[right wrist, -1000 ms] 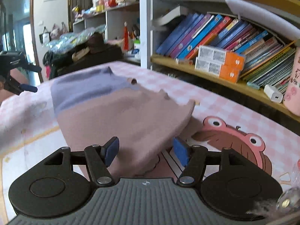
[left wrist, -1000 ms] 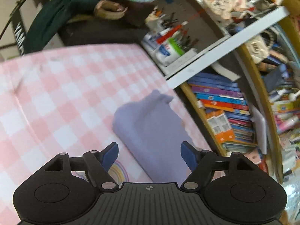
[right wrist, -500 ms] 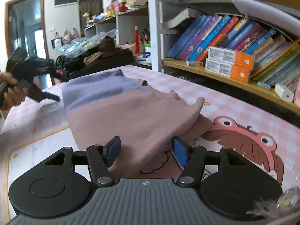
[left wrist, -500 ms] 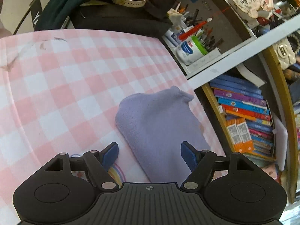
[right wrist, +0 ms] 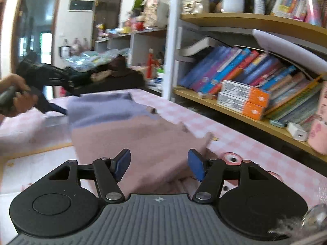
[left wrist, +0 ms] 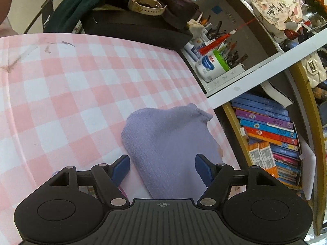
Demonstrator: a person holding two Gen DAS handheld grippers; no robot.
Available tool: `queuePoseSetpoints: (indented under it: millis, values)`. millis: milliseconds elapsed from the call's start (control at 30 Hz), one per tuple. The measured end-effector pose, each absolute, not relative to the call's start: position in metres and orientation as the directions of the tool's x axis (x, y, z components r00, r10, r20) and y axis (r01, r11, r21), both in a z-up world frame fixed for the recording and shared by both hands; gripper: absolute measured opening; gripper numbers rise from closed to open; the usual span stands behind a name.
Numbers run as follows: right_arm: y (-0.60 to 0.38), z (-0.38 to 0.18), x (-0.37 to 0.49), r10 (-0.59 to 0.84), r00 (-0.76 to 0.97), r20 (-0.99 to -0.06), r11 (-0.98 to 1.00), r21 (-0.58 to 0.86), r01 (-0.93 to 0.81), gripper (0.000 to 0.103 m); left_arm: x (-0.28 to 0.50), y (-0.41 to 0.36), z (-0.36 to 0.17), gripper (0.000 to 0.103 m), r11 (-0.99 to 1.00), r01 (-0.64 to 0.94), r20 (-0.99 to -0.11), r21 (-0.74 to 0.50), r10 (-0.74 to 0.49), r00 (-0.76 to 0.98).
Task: Fold clothes
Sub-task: 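Open both tools and pull them back from the folded sweater, then pinch the lavender edge with the left tool and lift it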
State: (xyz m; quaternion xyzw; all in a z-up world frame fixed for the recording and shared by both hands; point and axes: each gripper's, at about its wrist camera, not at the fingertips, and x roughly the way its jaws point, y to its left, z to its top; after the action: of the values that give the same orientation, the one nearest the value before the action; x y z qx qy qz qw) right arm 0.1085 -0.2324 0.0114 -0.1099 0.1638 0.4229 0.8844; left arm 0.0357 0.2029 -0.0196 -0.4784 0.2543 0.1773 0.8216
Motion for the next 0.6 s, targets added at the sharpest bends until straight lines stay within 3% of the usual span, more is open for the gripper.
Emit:
queuePoseSetpoints:
  millis: [133,200,267,433,467,600]
  values:
    - [-0.222,0.002,0.116,0.671,0.571,-0.474,0.63,-0.042,-0.775,0.059,0.041,0.206,-0.021,0.061,0.467,-0.549,-0.596,-0.693,0.058,0.801]
    - [-0.22,-0.001,0.118,0.658,0.565,-0.498,0.636,-0.034,-0.771,0.057,0.04,0.209,-0.024,0.041,0.455,-0.557,-0.599,-0.694,0.064,0.798]
    - [-0.219,-0.003,0.12,0.653,0.56,-0.51,0.64,-0.024,-0.768,0.057,0.038,0.21,-0.026,0.031,0.452,-0.558,-0.597,-0.696,0.066,0.799]
    - [-0.22,-0.005,0.12,0.647,0.559,-0.518,0.651,-0.007,-0.759,0.062,0.036,0.172,0.014,0.031,0.657,-0.369,-0.471,-0.657,0.025,0.882]
    - [-0.219,-0.005,0.119,0.645,0.562,-0.518,0.653,-0.008,-0.757,0.063,0.037,0.165,0.022,0.036,0.701,-0.332,-0.452,-0.631,0.015,0.892]
    - [-0.22,-0.006,0.119,0.644,0.562,-0.52,0.655,-0.005,-0.755,0.064,0.048,0.178,0.008,0.038,0.662,-0.41,-0.524,-0.628,0.03,0.851]
